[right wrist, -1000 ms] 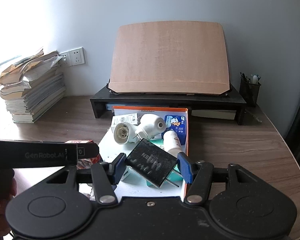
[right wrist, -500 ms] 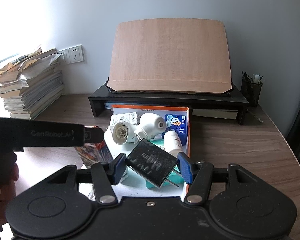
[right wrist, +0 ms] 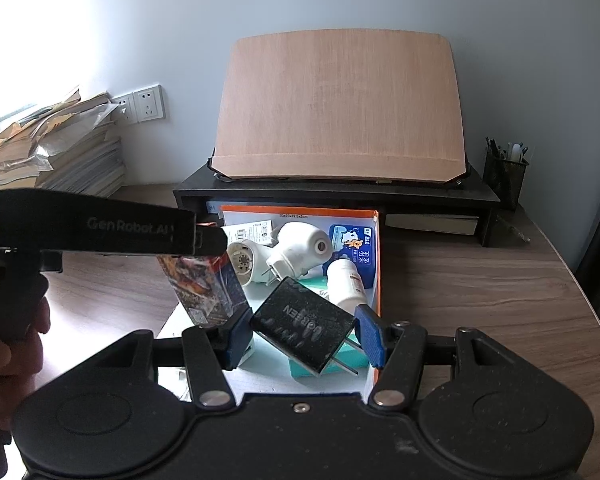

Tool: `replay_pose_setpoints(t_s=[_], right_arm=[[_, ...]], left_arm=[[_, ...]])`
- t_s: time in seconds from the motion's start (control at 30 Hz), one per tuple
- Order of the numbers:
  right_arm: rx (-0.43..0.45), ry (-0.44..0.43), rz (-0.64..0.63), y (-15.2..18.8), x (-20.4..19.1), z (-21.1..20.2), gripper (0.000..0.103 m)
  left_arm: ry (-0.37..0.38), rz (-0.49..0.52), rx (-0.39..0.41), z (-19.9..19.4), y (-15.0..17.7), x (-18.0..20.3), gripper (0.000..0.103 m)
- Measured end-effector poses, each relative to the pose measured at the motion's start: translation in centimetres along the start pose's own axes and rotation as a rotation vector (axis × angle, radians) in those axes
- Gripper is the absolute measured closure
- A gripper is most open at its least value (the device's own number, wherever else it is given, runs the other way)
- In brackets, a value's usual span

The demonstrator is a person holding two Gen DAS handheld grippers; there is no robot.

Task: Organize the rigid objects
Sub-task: 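Hold the card box and black charger above the tray with both tools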

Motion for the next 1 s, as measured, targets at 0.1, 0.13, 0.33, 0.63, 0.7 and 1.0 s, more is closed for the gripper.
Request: replay_pose_setpoints(t_s=[0.1,0.13,0.33,0.63,0.7,1.0], right_arm=[[-0.005,0.0,-0.001,0.11,-0.06,0.12,0.035],[-0.006,0.001,-0.001,0.14,-0.08,0.16,0.035],[-0.011,0.0,-0.003,0.2,-0.39,0.32,0.035],[-0.011,-0.002,-0.005,0.23,-0.67,0.46,0.035],[-0.012,-0.003,-0.005,0.23,-0.81,0.54,0.035],[-0.014,-0.003,-0.004,0.2,-0.97,0.57,0.035]], left_arm=[[0.004,0.003,-0.002,0.12,-0.05,0.07,0.044],[0.006,0.004,-0.003,0.16,-0.06,0.07,0.044],[0.012,0.007,-0.008,0.24,-0.13,0.08,0.044],[0.011,0.008,-0.008,0.19,-0.1,0.1,0.044],[0.01,0.008,-0.008,0.19,-0.11,0.07,0.044],[0.015,0.015,-0.014,0.33,-0.14,-0.2,0.044]])
Point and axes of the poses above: each gripper's, at about its wrist camera, not at the fingertips, and z roughly the way its jaws point, x to its right, y to its underside, the point moved 4 cm from there along z, roughly the way its jaws point
